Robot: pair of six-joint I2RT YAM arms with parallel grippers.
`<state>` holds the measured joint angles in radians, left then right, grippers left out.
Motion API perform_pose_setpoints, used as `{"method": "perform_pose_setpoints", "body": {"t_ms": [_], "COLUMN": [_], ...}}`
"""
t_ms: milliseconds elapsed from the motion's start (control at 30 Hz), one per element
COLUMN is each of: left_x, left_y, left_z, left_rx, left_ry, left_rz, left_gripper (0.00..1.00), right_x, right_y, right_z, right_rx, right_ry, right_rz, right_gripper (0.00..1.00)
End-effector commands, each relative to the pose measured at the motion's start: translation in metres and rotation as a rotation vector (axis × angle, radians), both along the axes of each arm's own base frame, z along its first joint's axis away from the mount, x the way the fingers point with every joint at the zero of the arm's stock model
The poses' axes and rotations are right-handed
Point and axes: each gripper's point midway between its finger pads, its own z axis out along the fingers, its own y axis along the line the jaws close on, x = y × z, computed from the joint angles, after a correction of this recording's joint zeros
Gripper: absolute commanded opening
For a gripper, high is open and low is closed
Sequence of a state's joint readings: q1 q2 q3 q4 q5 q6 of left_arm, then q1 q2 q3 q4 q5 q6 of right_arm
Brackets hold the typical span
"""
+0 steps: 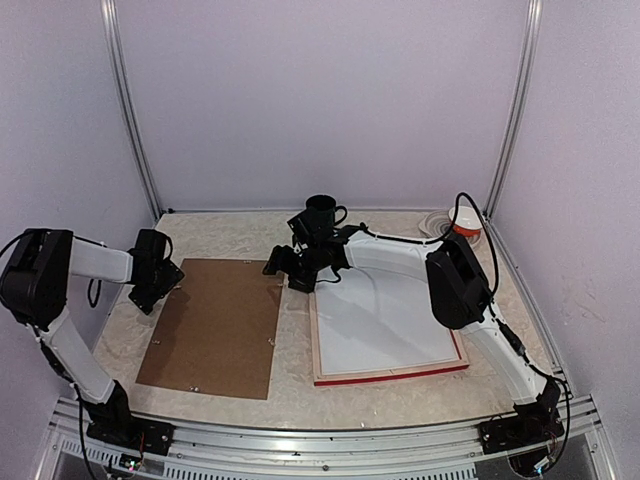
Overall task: Put the photo into the frame
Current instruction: Move the backboard to the frame body.
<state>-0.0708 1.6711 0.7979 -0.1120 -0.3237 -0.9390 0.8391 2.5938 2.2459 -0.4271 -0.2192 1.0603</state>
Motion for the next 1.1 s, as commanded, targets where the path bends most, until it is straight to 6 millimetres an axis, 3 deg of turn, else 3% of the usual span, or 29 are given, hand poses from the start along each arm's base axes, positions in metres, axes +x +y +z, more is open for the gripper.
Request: {"method": "perform_pose_setpoints", "body": {"t_ms": [0,333,500,667,900,1067], "left_x": [-0.001,-0.004,-0.007,-0.006,-0.005,-0.006], "left_y": [-0.007,-0.026,-0.029,-0.033,-0.036,-0.036], "left_z": [-0.013,-0.022,-0.02,-0.019,-0.018,-0.018], "left_rx": [-0.014,-0.035,-0.039,-0.06,-0.061,-0.062], "left_ry": [0.033,0.039,0.033,0.022,0.019,0.019], "left_rz": [-0.025,-0.065,-0.072,-0.082,-0.095,-0.092], "left_gripper": [0.99,0.99,0.99,0.99,0.99,0.99], "right_x": [0.002,0.008,-0.003,-0.01,-0.004,0.002], "right_y": [0.002,0.001,0.007,-0.004,-0.006,-0.009], "right_z": [-0.019,-0.017,-0.017,-0.01,0.004,0.003], "right_rx": [0.026,0.007,0.078,0.153,0.266,0.191], "right_ry": [0.014,-0.011,0.018,0.02,0.024,0.0], "right_rz": [0.006,-0.007,0.025,-0.004,0.004,-0.022], "right_gripper": [0.81,0.81,0.8,0.81,0.81,0.81]}}
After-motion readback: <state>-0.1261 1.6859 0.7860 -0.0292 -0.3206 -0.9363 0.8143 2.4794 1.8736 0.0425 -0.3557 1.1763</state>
